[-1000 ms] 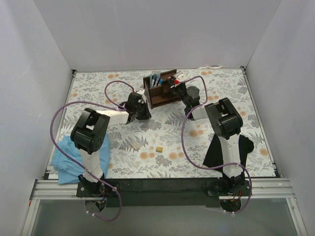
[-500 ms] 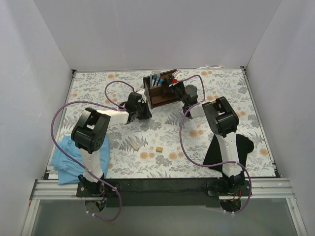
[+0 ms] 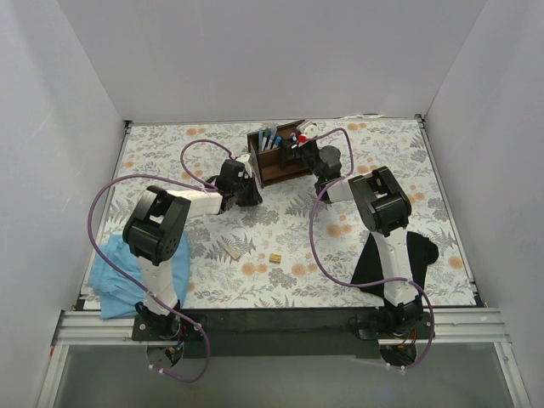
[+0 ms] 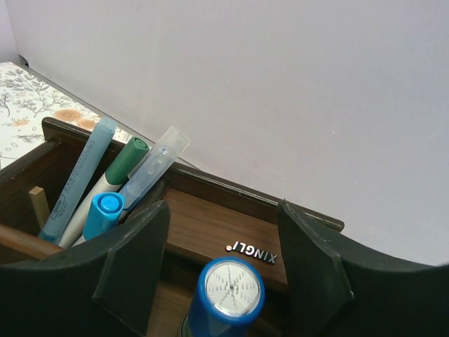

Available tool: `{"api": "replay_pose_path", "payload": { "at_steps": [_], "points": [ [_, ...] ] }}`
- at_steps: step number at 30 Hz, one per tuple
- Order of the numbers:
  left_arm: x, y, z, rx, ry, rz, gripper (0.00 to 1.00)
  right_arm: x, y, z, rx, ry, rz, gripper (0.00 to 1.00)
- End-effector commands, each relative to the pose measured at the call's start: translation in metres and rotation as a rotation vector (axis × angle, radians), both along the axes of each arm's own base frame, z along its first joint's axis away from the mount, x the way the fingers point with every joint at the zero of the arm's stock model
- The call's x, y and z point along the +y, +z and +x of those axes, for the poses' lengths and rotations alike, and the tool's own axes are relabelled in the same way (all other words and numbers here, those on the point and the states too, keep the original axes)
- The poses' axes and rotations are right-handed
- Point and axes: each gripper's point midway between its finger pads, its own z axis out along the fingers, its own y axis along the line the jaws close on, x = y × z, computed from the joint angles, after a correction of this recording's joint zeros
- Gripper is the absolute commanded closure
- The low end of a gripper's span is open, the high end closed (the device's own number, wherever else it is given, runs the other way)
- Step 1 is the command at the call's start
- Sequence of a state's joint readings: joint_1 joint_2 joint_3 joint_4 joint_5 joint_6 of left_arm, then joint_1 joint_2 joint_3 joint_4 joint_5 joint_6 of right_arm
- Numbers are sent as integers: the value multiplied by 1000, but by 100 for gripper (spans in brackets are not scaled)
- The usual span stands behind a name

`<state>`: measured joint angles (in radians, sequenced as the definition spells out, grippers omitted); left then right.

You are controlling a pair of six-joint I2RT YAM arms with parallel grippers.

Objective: Sort the stationery into containers
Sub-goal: Place the stationery in the storage box, then pick up the stationery from the center of the board.

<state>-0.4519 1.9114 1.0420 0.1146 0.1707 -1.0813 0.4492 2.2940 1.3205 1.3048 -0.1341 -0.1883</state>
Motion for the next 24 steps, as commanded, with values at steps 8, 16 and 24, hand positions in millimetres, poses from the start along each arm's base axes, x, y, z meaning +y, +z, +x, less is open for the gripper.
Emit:
{"api": "replay_pose_path", "payload": {
  "at_steps": [8, 16, 24],
  "points": [
    [8, -11, -4, 34, 11, 21, 100, -36, 169, -51, -619, -54, 271, 23],
    [6, 5, 0, 16, 18, 8, 100, -45, 208, -70, -699, -84, 257, 22],
    [6, 52, -1, -44, 12, -24, 90, -69, 270, -88, -605, -98, 228, 23]
  ]
}}
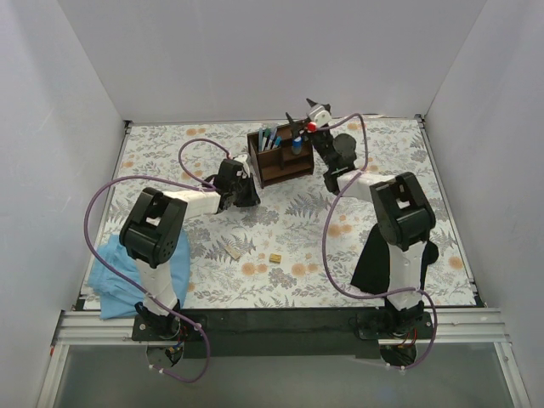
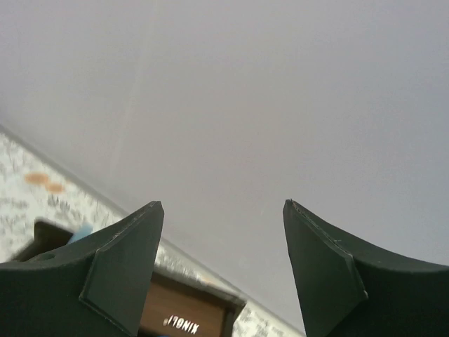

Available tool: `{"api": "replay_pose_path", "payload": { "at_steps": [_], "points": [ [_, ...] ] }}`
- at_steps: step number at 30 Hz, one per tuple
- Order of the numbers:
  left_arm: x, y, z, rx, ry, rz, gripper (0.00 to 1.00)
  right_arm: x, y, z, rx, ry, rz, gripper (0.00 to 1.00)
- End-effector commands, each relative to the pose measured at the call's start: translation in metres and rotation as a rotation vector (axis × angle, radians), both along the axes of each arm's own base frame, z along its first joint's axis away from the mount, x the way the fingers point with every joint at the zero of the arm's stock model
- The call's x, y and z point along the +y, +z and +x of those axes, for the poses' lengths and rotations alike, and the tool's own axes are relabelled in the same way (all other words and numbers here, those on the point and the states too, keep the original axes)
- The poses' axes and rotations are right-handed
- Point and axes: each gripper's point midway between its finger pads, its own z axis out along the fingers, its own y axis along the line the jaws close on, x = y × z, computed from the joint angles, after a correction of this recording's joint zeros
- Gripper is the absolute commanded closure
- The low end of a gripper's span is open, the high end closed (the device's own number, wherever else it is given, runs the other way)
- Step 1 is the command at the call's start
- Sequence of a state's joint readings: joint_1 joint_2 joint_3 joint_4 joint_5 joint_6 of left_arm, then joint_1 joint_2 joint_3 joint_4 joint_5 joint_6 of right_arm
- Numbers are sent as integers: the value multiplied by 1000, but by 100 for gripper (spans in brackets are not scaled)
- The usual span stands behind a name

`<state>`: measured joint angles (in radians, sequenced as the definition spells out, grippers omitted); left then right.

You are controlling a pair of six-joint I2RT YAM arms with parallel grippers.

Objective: Sort the stationery into containers
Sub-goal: Pick up the stationery from the center of the board.

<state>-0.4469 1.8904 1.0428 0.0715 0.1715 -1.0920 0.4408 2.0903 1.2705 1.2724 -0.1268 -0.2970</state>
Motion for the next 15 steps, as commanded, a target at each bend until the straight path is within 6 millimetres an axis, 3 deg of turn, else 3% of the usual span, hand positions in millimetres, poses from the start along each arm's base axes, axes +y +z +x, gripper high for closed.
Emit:
{"api": "replay_pose_path", "payload": {
  "at_steps": [1, 2, 3, 4, 5, 6, 10, 11, 12, 14, 15],
  "points": [
    [0, 55, 2, -77, -7, -37, 87, -49, 167, -60, -340, -26, 231, 23],
    [0, 68, 2, -106, -11, -46, 84, -52, 165, -56, -275, -30, 227, 23],
    [4, 69, -4, -88, -12, -32, 78, -56, 180, -66, -245, -10, 247, 23],
    [6, 71, -7, -93, -16, -29, 73, -59, 178, -66, -194, -14, 239, 23],
    [6, 87, -9, -131, -28, -33, 69, -55, 151, -56, -48, -12, 171, 24],
    [10, 91, -12, -138, -30, -26, 65, -59, 159, -64, -13, -8, 161, 25],
    [24, 123, -17, -198, 0, 5, 51, -80, 110, -72, 375, 19, 123, 26],
    [26, 135, -15, -223, 4, 10, 49, -68, 105, -88, 422, 130, 66, 27],
    [33, 149, -18, -251, 19, 24, 47, -63, 78, -110, 555, 207, -14, 31],
    [45, 162, -20, -289, 41, 47, 35, -41, 53, -159, 598, 446, -228, 31],
    [52, 162, -24, -298, 22, 92, 33, -41, 31, -183, 724, 502, -301, 2]
  ]
}}
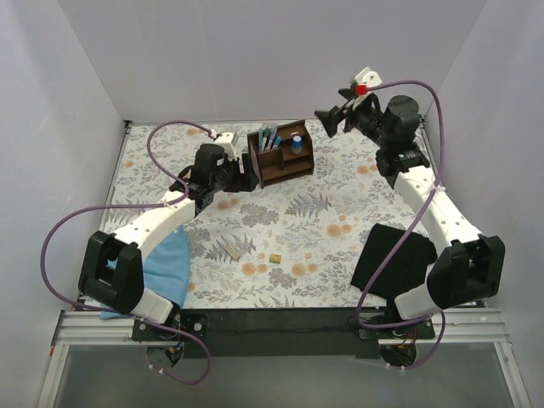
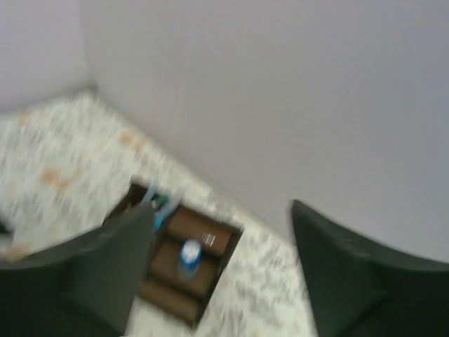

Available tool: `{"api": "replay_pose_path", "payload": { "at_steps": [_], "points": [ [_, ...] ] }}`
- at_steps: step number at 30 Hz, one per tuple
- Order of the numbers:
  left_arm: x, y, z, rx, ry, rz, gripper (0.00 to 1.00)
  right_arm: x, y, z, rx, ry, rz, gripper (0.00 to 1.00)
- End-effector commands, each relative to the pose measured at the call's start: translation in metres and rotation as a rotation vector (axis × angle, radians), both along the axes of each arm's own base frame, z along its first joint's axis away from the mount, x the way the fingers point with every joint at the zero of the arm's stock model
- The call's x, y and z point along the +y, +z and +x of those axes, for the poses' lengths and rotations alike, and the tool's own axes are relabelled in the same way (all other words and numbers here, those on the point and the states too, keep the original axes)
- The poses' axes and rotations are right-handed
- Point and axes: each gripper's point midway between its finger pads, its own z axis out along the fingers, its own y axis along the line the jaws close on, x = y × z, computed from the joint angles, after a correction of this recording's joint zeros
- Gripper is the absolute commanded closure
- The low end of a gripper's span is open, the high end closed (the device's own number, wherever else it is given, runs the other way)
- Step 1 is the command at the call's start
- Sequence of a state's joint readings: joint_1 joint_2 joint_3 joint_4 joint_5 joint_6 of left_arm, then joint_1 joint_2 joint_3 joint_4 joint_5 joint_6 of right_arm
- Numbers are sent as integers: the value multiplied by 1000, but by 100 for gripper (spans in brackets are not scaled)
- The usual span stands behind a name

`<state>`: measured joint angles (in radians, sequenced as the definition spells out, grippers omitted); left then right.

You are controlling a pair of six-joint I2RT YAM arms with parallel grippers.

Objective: Sort the stationery into containers
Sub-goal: Pick up the stationery from the center of the board.

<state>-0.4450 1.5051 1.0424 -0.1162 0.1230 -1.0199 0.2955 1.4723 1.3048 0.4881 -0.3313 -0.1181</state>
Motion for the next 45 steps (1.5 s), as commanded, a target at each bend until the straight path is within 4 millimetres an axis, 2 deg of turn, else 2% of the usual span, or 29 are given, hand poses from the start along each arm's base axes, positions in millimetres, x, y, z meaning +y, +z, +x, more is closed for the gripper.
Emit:
{"api": "replay_pose_path", "payload": {
  "at_steps": [1, 2, 3, 4, 5, 6, 7, 8, 9, 10, 11, 13, 16, 18, 19, 20, 21, 22, 27, 30, 35, 40, 45],
  "points": [
    [35, 40, -11, -104, 29, 113, 31, 44, -135, -110, 553, 486, -353, 2],
    [40, 41, -15, -111, 27, 138, 29, 45, -145, -119, 560, 507, -414, 2],
    [48, 32, -23, -87, 29, 180, 28, 46, -155, -130, 590, 532, -447, 5],
    [54, 38, -30, -106, 19, 197, 27, 50, -170, -151, 654, 573, -484, 5],
    [65, 35, -33, -105, 47, 228, 25, 51, -176, -160, 638, 601, -530, 5],
    [72, 23, -42, -77, 51, 253, 24, 53, -182, -169, 648, 617, -560, 5],
    [80, 18, -47, -73, 68, 272, 23, 61, -199, -190, 677, 671, -617, 6],
    [88, 22, -52, -88, 86, 270, 22, 61, -209, -198, 680, 686, -667, 8],
    [94, 17, -57, -76, 96, 277, 22, 63, -219, -207, 656, 718, -724, 13],
    [101, 4, -64, -46, 109, 289, 22, 70, -233, -225, 658, 765, -771, 15],
    [110, 6, -66, -42, 138, 276, 22, 69, -238, -232, 645, 773, -802, 15],
    [125, -5, -72, -2, 167, 277, 22, 72, -250, -250, 642, 816, -831, 16],
    [138, -18, -83, 48, 197, 279, 22, 81, -253, -262, 643, 807, -798, 17],
    [142, -22, -88, 57, 217, 277, 23, 92, -257, -263, 557, 758, -746, 19],
    [144, -25, -90, 60, 226, 276, 23, 95, -258, -264, 572, 723, -695, 19],
    [144, -27, -92, 55, 224, 271, 23, 90, -268, -267, 551, 689, -672, 20],
    [143, -25, -92, 50, 220, 262, 23, 102, -259, -262, 481, 674, -623, 21],
    [143, -23, -92, 38, 218, 258, 23, 103, -259, -258, 474, 648, -603, 21],
    [138, -16, -88, 49, 191, 247, 25, 106, -283, -250, 647, 554, -554, 25],
    [129, -18, -86, 79, 163, 220, 27, 116, -280, -255, 621, 597, -501, 29],
    [122, -22, -86, 110, 168, 175, 28, 121, -294, -256, 638, 601, -509, 29],
    [124, -21, -85, 116, 200, 161, 28, 116, -310, -250, 651, 529, -528, 30],
    [123, -18, -83, 110, 210, 144, 28, 114, -326, -259, 685, 521, -568, 34]
  ]
}}
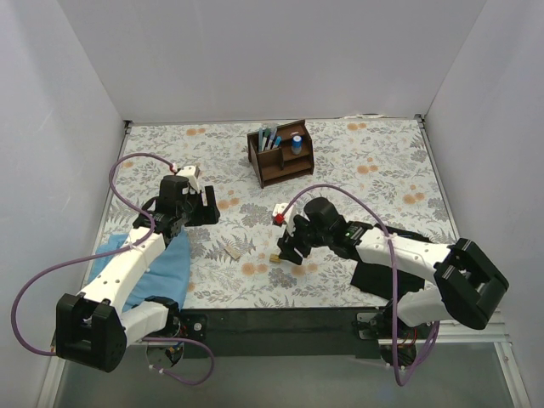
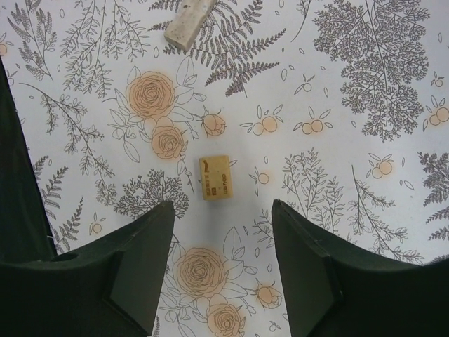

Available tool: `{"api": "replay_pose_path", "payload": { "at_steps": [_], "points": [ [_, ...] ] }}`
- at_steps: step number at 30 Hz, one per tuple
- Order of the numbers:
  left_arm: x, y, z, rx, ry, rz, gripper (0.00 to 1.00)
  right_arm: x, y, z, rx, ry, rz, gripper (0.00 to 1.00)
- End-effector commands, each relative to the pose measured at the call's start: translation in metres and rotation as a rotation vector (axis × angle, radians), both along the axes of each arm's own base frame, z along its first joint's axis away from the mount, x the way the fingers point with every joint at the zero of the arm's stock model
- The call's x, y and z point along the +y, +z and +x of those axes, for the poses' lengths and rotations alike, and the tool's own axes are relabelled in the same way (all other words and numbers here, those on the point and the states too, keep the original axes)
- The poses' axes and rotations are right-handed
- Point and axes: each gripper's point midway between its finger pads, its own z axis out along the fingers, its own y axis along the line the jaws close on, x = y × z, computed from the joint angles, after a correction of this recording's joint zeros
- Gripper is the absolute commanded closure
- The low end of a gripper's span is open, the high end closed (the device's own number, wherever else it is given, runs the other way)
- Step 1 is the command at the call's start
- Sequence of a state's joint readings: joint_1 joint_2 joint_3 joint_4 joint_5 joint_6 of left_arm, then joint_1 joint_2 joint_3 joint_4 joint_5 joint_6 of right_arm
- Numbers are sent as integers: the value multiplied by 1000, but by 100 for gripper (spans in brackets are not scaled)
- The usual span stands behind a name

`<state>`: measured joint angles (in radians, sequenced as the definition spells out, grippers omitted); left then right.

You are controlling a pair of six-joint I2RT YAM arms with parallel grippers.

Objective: Sort the stationery into containers
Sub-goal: Pick up the stationery from the center of the board.

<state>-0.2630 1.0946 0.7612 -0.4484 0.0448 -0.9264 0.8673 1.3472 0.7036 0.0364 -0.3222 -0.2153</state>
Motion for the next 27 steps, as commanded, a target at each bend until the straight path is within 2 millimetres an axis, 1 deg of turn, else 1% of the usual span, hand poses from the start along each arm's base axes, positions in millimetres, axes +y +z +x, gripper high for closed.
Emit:
{"api": "replay_pose_path", "payload": {
  "at_steps": [1, 2, 6, 7, 9, 10, 11, 12, 13, 14, 15, 16, 17, 18, 19, 20, 21, 22, 24, 25, 26, 27],
  "points": [
    [-1, 17, 7, -35, 21, -34, 28, 6, -5, 0, -21, -20, -4, 35],
    [-2, 19, 7, -41, 21, -37, 28, 8, -6, -2, -23, -14, -8, 35],
    [-1, 19, 5, -38, 26, -46, 28, 12, -11, 4, -37, -31, -21, 36],
    [-2, 18, 5, -33, 28, -50, 28, 11, -16, 6, -35, -37, -34, 37],
    [-4, 19, 8, -32, 28, -64, 28, 12, -18, 7, -29, -48, -41, 37],
    [-8, 20, 10, -37, 16, -73, 28, 10, -20, 13, -29, -88, -53, 37],
    [-11, 21, 18, -45, 2, -78, 28, 7, -17, 23, -15, -144, -46, 37],
    [-15, 29, 27, -66, -8, -82, 30, 6, -13, 29, 31, -205, -22, 36],
    [-16, 35, 36, -83, -22, -70, 32, 6, -2, 44, 24, -268, 1, 37],
    [-18, 27, 46, -61, -26, -56, 35, 1, 5, 60, 12, -329, 10, 36],
    [-20, 30, 54, -64, -30, -52, 43, 0, 14, 72, -17, -358, 19, 36],
    [-23, 49, 70, -106, -32, -59, 49, 6, 31, 86, -41, -358, 49, 36],
    [-25, 50, 77, -104, -32, -58, 56, 0, 38, 99, -39, -374, 50, 37],
    [-27, 46, 86, -87, -30, -60, 75, 1, 44, 105, -36, -369, 59, 38],
    [-29, 53, 95, -99, -27, -67, 84, 5, 48, 104, -15, -333, 69, 39],
    [-30, 53, 99, -97, -21, -77, 90, 8, 58, 107, -16, -313, 79, 41],
    [-33, 46, 102, -77, -21, -81, 94, 9, 58, 102, -2, -292, 74, 43],
    [-34, 46, 104, -74, -18, -84, 96, 12, 60, 92, 18, -243, 85, 44],
    [-31, 41, 107, -64, 11, -85, 94, 9, 46, 68, 60, -200, 42, 44],
    [-30, 39, 106, -60, 23, -84, 89, 6, 50, 59, 44, -179, 42, 43],
    [-27, 33, 105, -53, 36, -79, 67, 0, 33, 41, 52, -153, 2, 40],
    [-25, 29, 103, -46, 54, -82, 58, -2, 32, 37, 35, -158, 3, 38]
  ]
}}
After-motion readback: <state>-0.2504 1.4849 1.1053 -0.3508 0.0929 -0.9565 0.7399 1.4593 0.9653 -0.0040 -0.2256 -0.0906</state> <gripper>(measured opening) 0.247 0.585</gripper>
